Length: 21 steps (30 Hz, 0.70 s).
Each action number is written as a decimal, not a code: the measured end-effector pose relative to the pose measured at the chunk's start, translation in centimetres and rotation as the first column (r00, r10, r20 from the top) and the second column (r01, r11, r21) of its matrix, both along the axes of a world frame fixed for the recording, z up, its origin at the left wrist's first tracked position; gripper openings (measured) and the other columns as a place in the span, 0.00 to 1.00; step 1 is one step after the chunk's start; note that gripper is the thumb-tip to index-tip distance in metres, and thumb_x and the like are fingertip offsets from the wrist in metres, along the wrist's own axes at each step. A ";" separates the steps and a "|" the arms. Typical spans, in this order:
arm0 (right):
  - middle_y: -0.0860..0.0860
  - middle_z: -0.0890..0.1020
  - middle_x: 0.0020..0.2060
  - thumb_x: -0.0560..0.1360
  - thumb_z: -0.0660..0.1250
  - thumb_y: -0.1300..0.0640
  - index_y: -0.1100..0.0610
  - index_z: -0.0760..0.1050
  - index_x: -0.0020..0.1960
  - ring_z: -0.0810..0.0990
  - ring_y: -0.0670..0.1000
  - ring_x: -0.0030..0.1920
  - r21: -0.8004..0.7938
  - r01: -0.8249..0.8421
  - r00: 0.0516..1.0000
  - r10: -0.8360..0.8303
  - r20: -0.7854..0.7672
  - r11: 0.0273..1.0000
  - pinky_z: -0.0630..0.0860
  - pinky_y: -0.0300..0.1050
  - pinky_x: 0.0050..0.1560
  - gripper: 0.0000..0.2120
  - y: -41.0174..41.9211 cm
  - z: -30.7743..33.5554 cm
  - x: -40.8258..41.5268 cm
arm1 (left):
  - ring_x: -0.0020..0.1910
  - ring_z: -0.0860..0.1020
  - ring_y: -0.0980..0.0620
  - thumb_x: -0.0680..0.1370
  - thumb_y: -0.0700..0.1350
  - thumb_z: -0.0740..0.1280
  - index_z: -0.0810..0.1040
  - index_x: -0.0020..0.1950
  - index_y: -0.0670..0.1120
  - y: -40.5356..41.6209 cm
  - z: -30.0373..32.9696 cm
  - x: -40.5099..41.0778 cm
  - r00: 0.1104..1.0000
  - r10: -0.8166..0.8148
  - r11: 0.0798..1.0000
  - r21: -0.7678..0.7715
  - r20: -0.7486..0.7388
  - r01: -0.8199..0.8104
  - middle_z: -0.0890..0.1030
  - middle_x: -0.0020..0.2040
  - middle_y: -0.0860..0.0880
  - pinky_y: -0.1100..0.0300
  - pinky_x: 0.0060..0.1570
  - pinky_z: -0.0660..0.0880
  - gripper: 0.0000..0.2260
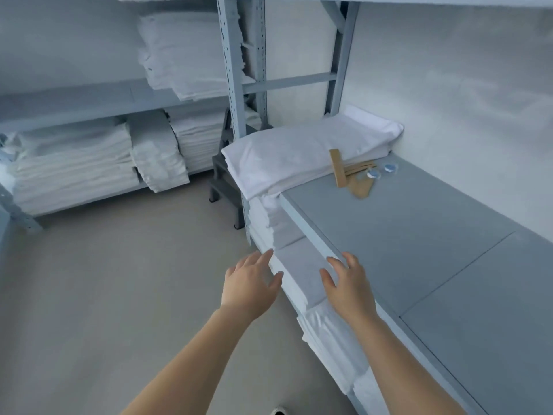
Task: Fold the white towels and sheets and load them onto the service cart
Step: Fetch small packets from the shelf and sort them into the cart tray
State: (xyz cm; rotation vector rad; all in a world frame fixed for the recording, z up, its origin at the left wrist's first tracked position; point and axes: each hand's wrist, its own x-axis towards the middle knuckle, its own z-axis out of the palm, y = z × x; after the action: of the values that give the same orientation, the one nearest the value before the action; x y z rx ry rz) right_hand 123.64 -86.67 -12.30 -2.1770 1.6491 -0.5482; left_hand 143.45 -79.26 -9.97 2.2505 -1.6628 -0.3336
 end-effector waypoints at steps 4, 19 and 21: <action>0.58 0.68 0.70 0.78 0.64 0.50 0.56 0.75 0.65 0.70 0.60 0.65 -0.014 0.049 0.998 -0.049 0.026 0.999 0.71 0.52 0.60 0.18 -7.2 0.9 2.7 | 0.74 0.61 0.50 0.80 0.59 0.55 0.58 0.77 0.56 -8.1 1.6 3.5 1.000 -0.011 0.999 -0.031 0.005 0.011 0.64 0.76 0.52 0.50 0.70 0.58 0.26; 0.52 0.64 0.72 0.80 0.59 0.47 0.52 0.72 0.68 0.67 0.54 0.68 0.050 0.296 0.955 -0.295 -0.030 0.954 0.69 0.48 0.64 0.19 -23.7 -1.2 10.0 | 0.75 0.59 0.51 0.80 0.61 0.54 0.57 0.77 0.55 -32.1 -0.2 9.4 0.938 -0.347 0.938 -0.014 0.009 0.347 0.63 0.76 0.50 0.50 0.72 0.58 0.27; 0.52 0.64 0.72 0.80 0.59 0.47 0.53 0.72 0.69 0.68 0.54 0.68 0.053 0.360 0.933 -0.359 -0.035 0.931 0.69 0.48 0.63 0.19 -25.5 -1.4 11.6 | 0.75 0.59 0.51 0.80 0.61 0.54 0.57 0.77 0.55 -35.2 -0.5 10.8 0.907 -0.421 0.907 -0.010 0.025 0.421 0.63 0.76 0.50 0.51 0.72 0.58 0.27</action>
State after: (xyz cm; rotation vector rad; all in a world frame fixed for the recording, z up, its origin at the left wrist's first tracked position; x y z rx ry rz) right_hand 135.25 -112.19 -13.72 -1.8538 2.0671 -0.5623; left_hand 154.26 -114.46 -10.46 1.8704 -2.1514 -0.3940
